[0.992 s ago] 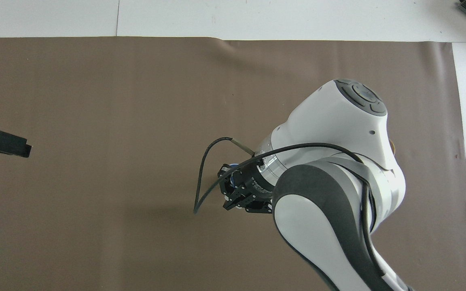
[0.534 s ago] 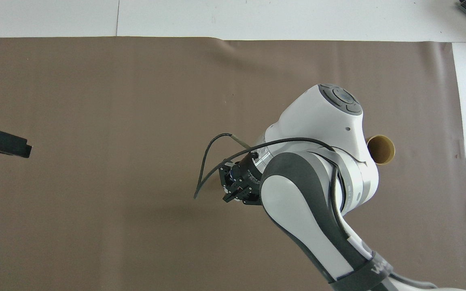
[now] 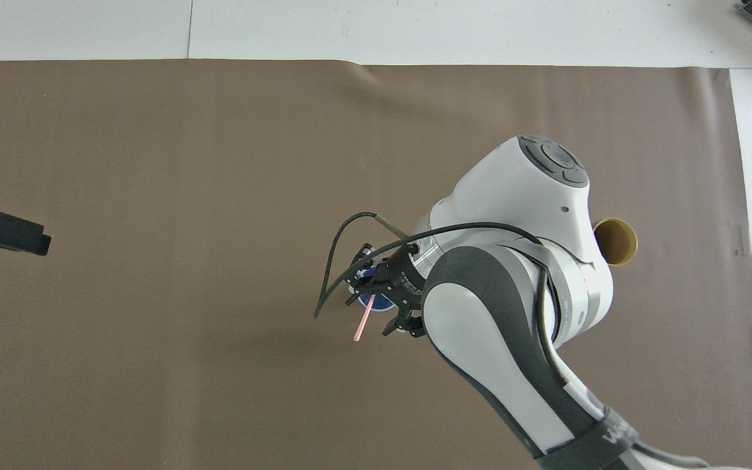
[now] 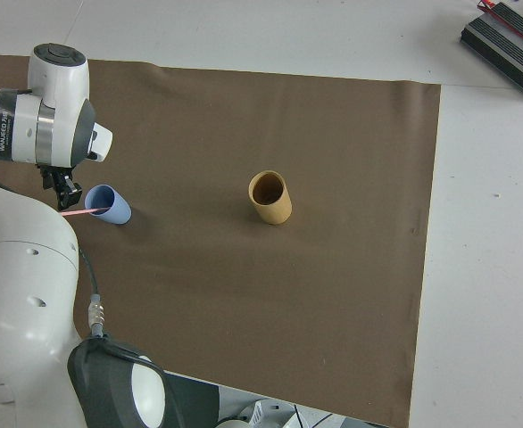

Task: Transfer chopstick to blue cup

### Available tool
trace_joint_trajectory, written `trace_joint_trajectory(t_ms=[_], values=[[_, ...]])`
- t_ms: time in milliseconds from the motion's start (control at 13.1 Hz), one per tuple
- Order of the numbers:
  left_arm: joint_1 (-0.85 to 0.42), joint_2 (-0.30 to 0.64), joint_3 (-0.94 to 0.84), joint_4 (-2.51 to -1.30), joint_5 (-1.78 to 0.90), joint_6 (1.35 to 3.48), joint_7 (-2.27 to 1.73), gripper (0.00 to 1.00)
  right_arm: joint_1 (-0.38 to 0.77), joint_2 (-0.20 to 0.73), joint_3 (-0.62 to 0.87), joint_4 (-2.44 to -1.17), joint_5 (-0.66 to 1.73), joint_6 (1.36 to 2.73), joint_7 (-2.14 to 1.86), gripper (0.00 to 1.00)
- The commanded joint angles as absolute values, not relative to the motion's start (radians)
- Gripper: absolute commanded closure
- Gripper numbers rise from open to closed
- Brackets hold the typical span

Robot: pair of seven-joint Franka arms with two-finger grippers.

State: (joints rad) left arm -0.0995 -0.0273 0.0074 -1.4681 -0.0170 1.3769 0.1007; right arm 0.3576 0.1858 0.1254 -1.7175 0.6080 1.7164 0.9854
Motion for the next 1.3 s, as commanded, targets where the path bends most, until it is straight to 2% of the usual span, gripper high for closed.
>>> trace_joint_trajectory(t_ms=[0, 305, 687, 1221], values=[[-0.094, -0.048, 0.002, -1.482, -0.005, 1.365, 0.107, 0.0, 0.339, 0.146, 0.123, -1.655, 0.55, 1.646, 0.986, 0.0], [-0.095, -0.048, 0.002, -1.48, -0.005, 1.368, 0.113, 0.0, 0.328, 0.025, 0.115, -1.651, 0.303, 1.649, 0.898, 0.0], [-0.1, -0.045, -0.002, -1.48, -0.005, 1.387, 0.11, 0.0, 0.276, -0.026, 0.107, -1.651, -0.013, 1.664, 0.596, 0.0], [-0.101, -0.069, -0.006, -1.522, 0.026, 1.393, 0.097, 0.0, 0.207, -0.058, 0.097, -1.563, -0.06, 1.66, 0.554, 0.0]])
